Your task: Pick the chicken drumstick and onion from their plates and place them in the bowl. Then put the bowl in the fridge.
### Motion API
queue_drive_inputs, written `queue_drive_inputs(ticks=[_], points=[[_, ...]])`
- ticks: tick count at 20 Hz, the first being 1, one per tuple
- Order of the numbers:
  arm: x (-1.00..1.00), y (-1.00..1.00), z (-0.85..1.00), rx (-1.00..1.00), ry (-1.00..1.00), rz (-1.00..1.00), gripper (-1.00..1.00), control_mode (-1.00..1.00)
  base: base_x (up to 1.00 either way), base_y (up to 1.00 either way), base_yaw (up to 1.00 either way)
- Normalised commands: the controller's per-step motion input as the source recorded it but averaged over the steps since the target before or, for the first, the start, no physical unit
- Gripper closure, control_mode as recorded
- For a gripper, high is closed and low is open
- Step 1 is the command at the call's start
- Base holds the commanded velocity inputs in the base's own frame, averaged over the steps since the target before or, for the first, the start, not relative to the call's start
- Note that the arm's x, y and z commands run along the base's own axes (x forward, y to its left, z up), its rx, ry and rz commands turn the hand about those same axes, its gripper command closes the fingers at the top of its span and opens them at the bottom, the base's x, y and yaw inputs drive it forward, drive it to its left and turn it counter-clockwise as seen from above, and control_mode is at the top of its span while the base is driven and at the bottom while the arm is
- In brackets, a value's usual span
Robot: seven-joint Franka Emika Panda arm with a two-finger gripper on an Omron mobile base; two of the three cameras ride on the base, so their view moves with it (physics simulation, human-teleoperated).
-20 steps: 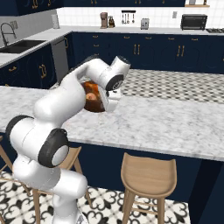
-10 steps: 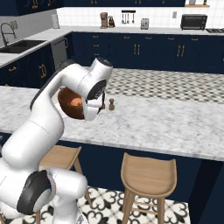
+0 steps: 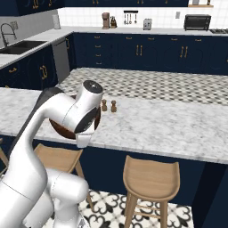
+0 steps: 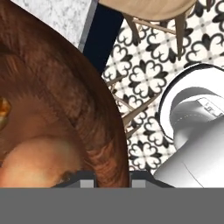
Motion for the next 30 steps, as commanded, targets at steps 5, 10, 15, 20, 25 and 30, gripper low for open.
queue_drive_inputs(ticks=[5,10,15,20,25,30], points=[[-0.03,0.00,0.00,-0.02,0.02,0.00,1.00,-1.00,0.00,0.00,0.00],[0.00,0.00,0.00,0.00,0.00,0.00,1.00,-1.00,0.00,0.00,0.00],[0.00,0.00,0.00,0.00,0.00,0.00,1.00,1.00,-0.46,-0.22,-0.03],[0.00,0.00,0.00,0.00,0.00,0.00,1.00,1.00,-0.61,-0.72,-0.32],[0.00,0.00,0.00,0.00,0.00,0.00,1.00,1.00,0.23,-1.00,0.00],[0.00,0.00,0.00,0.00,0.00,0.00,1.00,1.00,0.57,-1.00,0.19]])
